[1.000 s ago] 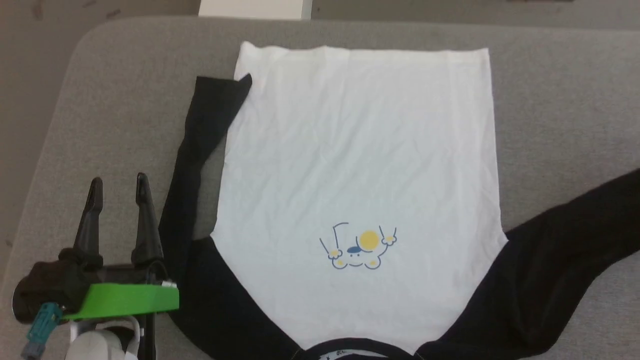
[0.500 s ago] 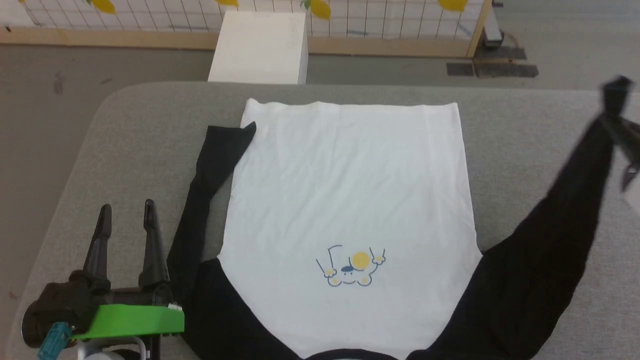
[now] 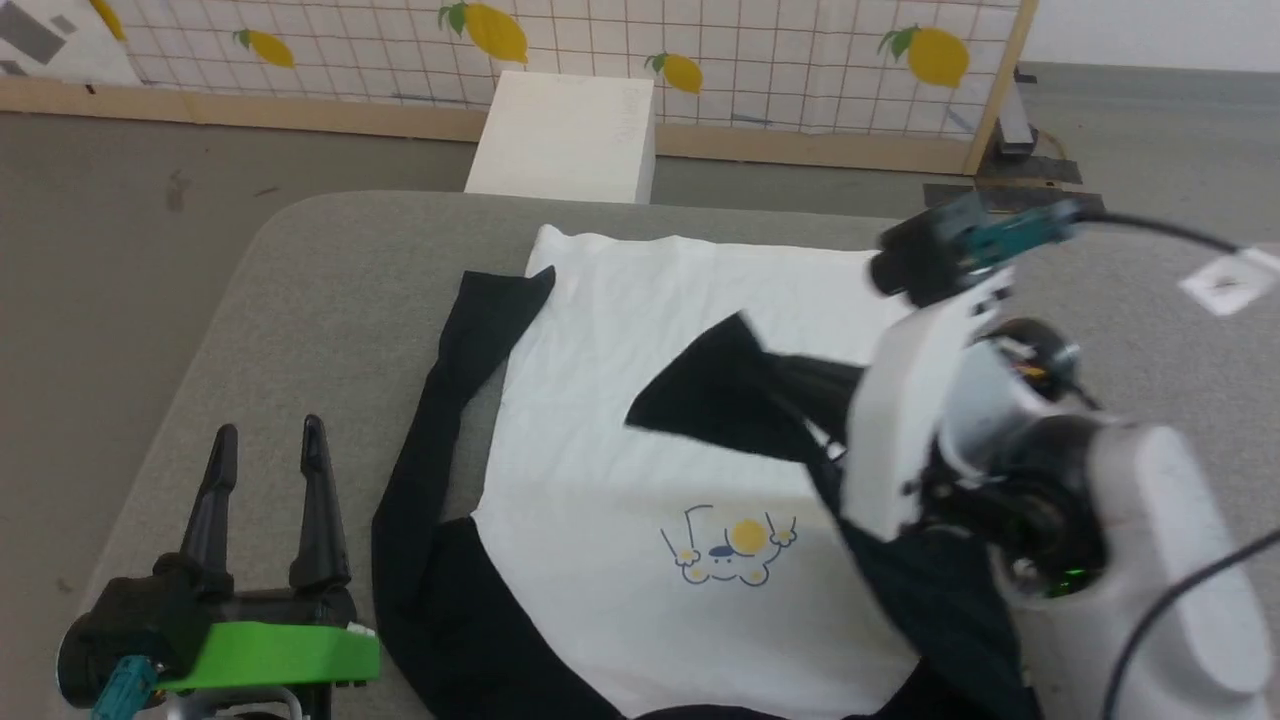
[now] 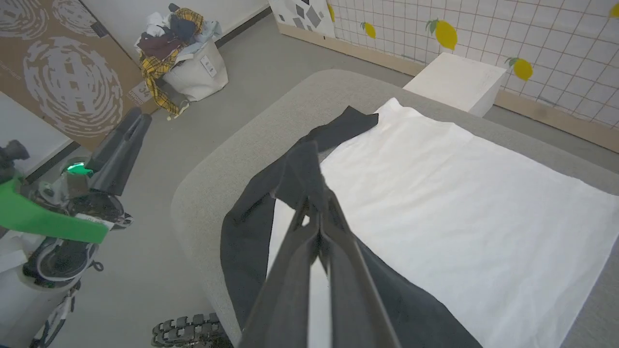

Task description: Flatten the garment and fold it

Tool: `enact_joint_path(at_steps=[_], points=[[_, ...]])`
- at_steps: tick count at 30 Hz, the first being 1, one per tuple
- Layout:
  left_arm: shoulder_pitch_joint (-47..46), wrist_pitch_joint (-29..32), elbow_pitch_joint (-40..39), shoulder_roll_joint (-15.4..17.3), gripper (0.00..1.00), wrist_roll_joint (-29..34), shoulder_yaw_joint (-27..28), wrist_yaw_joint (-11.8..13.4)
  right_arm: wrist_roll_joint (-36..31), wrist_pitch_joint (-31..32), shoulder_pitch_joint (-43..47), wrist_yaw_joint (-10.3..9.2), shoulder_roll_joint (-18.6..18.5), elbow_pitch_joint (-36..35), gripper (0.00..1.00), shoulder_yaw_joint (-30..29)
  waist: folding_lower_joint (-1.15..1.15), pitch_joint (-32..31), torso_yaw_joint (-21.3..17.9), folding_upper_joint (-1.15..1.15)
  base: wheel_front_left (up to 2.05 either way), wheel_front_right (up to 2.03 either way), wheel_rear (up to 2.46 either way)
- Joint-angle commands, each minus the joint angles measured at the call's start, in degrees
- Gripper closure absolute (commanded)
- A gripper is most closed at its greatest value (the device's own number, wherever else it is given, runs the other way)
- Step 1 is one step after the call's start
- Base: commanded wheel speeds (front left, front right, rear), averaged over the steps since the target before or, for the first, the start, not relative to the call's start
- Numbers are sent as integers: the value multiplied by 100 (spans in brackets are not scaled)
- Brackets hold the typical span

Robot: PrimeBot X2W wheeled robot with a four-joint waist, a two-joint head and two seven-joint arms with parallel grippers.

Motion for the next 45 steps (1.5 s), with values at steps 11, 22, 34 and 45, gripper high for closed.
enact_joint_path(at_steps=[11, 22, 34, 45], points=[[-86, -26, 17, -47, 0, -92, -92, 15, 440, -1692, -522, -8, 125, 2160, 100, 1553, 1, 436, 328, 0, 0, 0, 0], [-267, -26, 89, -71, 0, -154, -210, 18, 1228, -2445, -1130, -8, 126, 3465, 100, 3359, 1, 825, 520, 0, 0, 0, 0], [-306, -26, 256, -81, 0, -140, -212, 31, 2401, -3347, -1636, -8, 127, 3438, 0, 3195, 1, 729, 307, 0, 0, 0, 0], [-152, -24, 438, -21, 0, -99, -178, 18, 1006, -4836, -1240, -8, -351, 3521, 0, 904, 1, 276, -32, 0, 0, 0, 0]])
